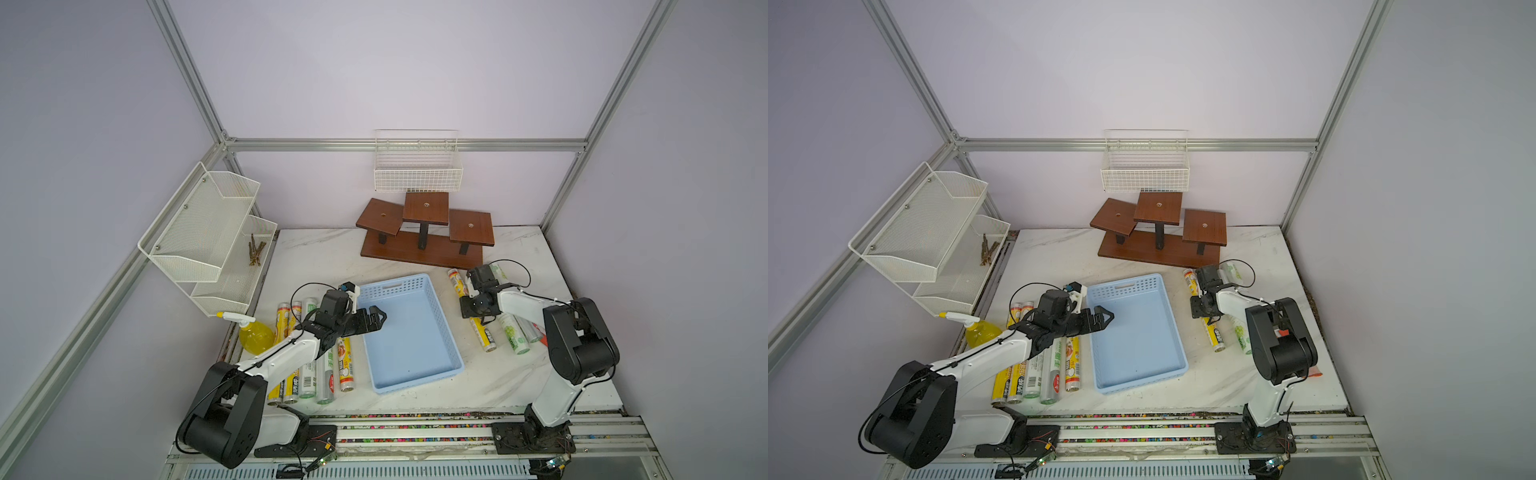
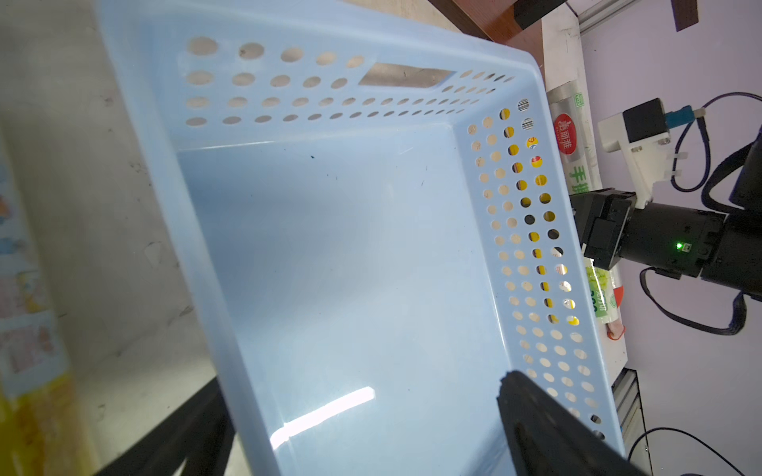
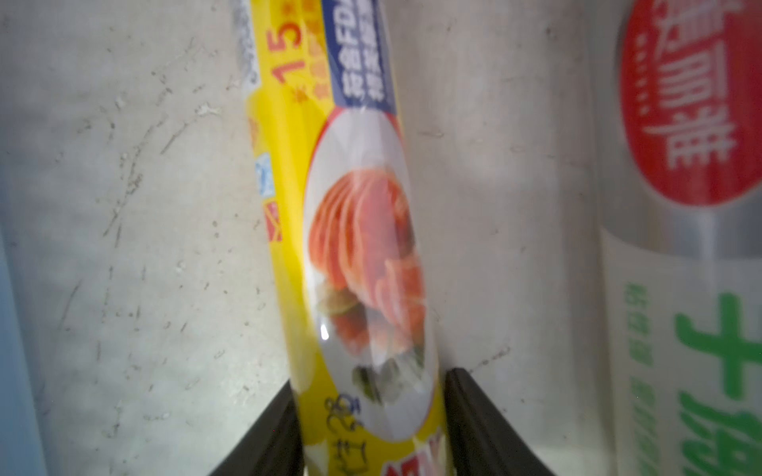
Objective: Put the plastic wrap into the basket
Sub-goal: Move the basket to the center of the board, then place the plastic wrap in the basket.
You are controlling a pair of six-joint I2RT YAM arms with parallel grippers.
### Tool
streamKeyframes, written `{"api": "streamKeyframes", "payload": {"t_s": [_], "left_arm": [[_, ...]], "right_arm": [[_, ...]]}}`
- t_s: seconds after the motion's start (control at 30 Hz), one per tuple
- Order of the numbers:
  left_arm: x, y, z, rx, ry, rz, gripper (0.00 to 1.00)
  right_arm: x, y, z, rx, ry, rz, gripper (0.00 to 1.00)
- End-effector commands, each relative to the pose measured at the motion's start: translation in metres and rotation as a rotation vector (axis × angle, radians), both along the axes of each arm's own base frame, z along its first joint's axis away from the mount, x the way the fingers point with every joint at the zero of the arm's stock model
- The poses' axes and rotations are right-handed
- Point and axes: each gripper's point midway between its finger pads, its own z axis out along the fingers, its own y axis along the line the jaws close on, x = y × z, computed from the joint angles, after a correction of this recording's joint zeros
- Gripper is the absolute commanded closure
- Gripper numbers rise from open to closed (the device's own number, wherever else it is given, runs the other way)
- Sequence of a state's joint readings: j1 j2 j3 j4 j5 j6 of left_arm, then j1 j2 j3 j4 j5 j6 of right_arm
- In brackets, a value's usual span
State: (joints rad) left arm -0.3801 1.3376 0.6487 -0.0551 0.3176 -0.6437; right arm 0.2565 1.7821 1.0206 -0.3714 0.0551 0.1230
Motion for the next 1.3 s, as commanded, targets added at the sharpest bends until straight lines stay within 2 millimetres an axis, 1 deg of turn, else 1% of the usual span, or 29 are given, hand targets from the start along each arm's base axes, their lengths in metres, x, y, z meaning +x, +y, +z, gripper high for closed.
{"api": "streamKeyframes", "payload": {"t_s": [0.0, 0.07, 0.1, 0.17, 0.23, 0.27, 0.33, 0.4, 0.5, 0.53, 0.67, 0.77, 0.8, 0.83, 0.87, 0.93, 1.0, 1.13, 1.23, 1.27], "left_arm": [[0.013, -0.008, 0.012, -0.002, -0.028, -0.015, 0.0], [0.017, -0.01, 0.009, 0.007, -0.015, -0.027, 0.0], [0.019, -0.012, 0.0, 0.018, 0.011, -0.033, 0.0], [0.023, -0.014, -0.005, 0.025, 0.033, -0.038, 0.0], [0.027, -0.017, -0.008, 0.021, 0.043, -0.046, 0.0], [0.028, -0.019, -0.009, 0.018, 0.048, -0.051, 0.0], [0.033, -0.023, -0.01, 0.01, 0.053, -0.057, 0.0], [0.036, -0.031, -0.008, -0.015, 0.057, -0.079, 0.0], [0.04, -0.042, -0.008, -0.03, 0.06, -0.111, 0.0], [0.041, -0.045, -0.009, -0.031, 0.063, -0.118, 0.0], [0.043, -0.055, -0.009, -0.043, 0.069, -0.132, 0.0], [0.043, -0.058, -0.009, -0.045, 0.073, -0.127, 0.0], [0.043, -0.058, -0.008, -0.045, 0.076, -0.117, 0.0], [0.043, -0.057, -0.006, -0.046, 0.073, -0.105, 0.0], [0.043, -0.055, -0.005, -0.043, 0.066, -0.093, 0.0], [0.042, -0.047, 0.0, -0.025, 0.043, -0.065, 0.0], [0.041, -0.037, 0.005, 0.009, 0.019, -0.029, 0.0], [0.035, -0.019, 0.018, 0.054, -0.038, 0.026, 0.0], [0.028, -0.006, 0.037, 0.057, -0.107, 0.066, 0.0], [0.025, -0.001, 0.04, 0.062, -0.127, 0.082, 0.0]], "right_arm": [[-0.005, 0.002, -0.007, -0.001, 0.046, -0.004, 0.45], [-0.007, 0.002, -0.012, -0.001, 0.062, -0.007, 0.45], [-0.009, 0.002, -0.014, -0.003, 0.069, -0.011, 0.48], [-0.013, -0.001, -0.015, -0.006, 0.074, -0.031, 0.53], [-0.016, -0.004, -0.01, 0.0, 0.054, -0.058, 0.55], [-0.017, -0.005, -0.006, 0.005, 0.04, -0.072, 0.58], [-0.022, -0.009, 0.003, 0.017, 0.002, -0.107, 0.61], [-0.027, -0.011, 0.01, 0.034, -0.022, -0.131, 0.65], [-0.036, -0.01, 0.028, 0.084, -0.069, -0.156, 0.68], [-0.037, -0.01, 0.041, 0.11, -0.108, -0.163, 0.68], [-0.049, -0.012, 0.072, 0.159, -0.184, -0.189, 0.69], [-0.054, -0.007, 0.107, 0.233, -0.253, -0.181, 0.69], [-0.056, -0.002, 0.116, 0.266, -0.266, -0.17, 0.69], [-0.057, 0.008, 0.129, 0.334, -0.285, -0.141, 0.69], [-0.058, 0.016, 0.136, 0.385, -0.289, -0.121, 0.69], [-0.062, 0.039, 0.154, 0.518, -0.281, -0.084, 0.69], [-0.065, 0.067, 0.166, 0.622, -0.28, -0.032, 0.69], [-0.075, 0.123, 0.176, 0.766, -0.227, 0.051, 0.7], [-0.084, 0.157, 0.177, 0.853, -0.197, 0.076, 0.71], [-0.086, 0.165, 0.177, 0.874, -0.185, 0.077, 0.71]]}}
